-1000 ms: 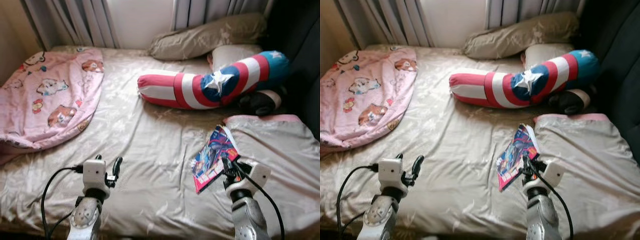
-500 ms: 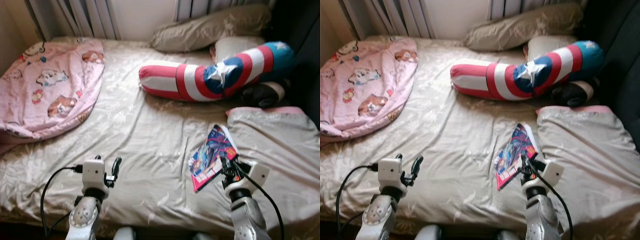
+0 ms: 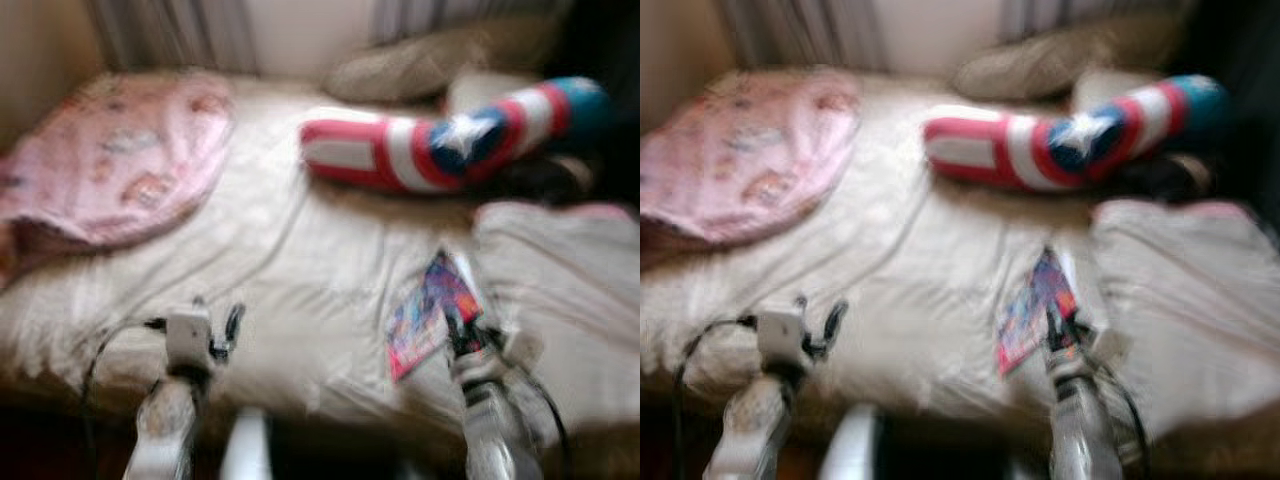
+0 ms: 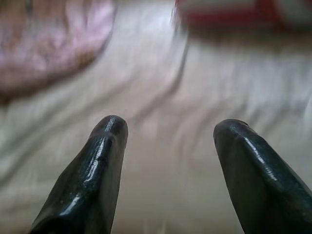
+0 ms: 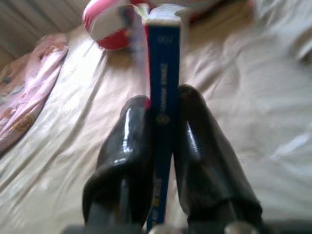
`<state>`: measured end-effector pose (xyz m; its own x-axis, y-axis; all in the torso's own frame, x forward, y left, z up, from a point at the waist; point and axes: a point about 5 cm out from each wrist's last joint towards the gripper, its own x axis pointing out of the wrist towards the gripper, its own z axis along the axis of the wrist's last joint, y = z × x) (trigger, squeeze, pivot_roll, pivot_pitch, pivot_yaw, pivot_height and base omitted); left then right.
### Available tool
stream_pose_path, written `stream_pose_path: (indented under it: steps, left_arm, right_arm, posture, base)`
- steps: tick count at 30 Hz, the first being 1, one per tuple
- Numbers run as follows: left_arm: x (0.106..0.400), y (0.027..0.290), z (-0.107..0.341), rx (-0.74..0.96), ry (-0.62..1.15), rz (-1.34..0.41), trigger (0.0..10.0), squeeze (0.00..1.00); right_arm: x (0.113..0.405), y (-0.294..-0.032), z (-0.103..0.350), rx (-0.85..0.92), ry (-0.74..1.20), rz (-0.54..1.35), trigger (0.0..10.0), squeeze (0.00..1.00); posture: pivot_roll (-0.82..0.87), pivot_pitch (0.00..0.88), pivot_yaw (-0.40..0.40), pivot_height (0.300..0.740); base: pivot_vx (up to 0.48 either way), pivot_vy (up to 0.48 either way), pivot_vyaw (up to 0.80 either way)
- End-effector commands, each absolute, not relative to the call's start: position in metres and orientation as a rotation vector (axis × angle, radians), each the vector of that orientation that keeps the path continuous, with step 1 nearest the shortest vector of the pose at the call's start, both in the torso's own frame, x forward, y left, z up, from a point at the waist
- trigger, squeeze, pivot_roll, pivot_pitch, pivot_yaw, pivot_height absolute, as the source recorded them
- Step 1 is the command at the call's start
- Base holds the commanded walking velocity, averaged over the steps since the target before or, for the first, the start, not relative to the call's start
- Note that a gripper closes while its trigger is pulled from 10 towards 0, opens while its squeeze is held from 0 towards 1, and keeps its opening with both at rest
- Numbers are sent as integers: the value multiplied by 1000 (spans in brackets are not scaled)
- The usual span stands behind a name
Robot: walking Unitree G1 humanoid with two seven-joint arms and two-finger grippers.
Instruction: Clean up the room
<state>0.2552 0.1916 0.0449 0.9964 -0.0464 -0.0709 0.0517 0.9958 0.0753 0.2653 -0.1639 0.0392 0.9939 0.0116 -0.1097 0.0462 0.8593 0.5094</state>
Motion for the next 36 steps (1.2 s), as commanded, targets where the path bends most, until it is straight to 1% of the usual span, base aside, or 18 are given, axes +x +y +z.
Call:
stream_pose_path:
  steps: [1,18,25,36]
  left_arm:
    - [262,193,54,88,30,-53,10000,0]
    - [263,198,52,90,22,-54,10000,0]
    - [264,199,53,90,22,-54,10000,0]
    - [266,199,55,93,16,-67,10000,0]
  right_arm:
    - [270,-151,48,569,65,14,10000,0]
    - [278,-156,53,588,38,12,10000,0]
    - [280,-160,53,572,39,10,10000,0]
    - [290,-176,54,546,33,-41,10000,0]
  posture:
    - [151,96,-22,637]
    - [153,96,-19,637]
    - [154,96,-16,637]
    - [160,98,-4,637]
  base:
    - [0,0,0]
    - [0,0,0]
    - [261,0,0]
    - [283,0,0]
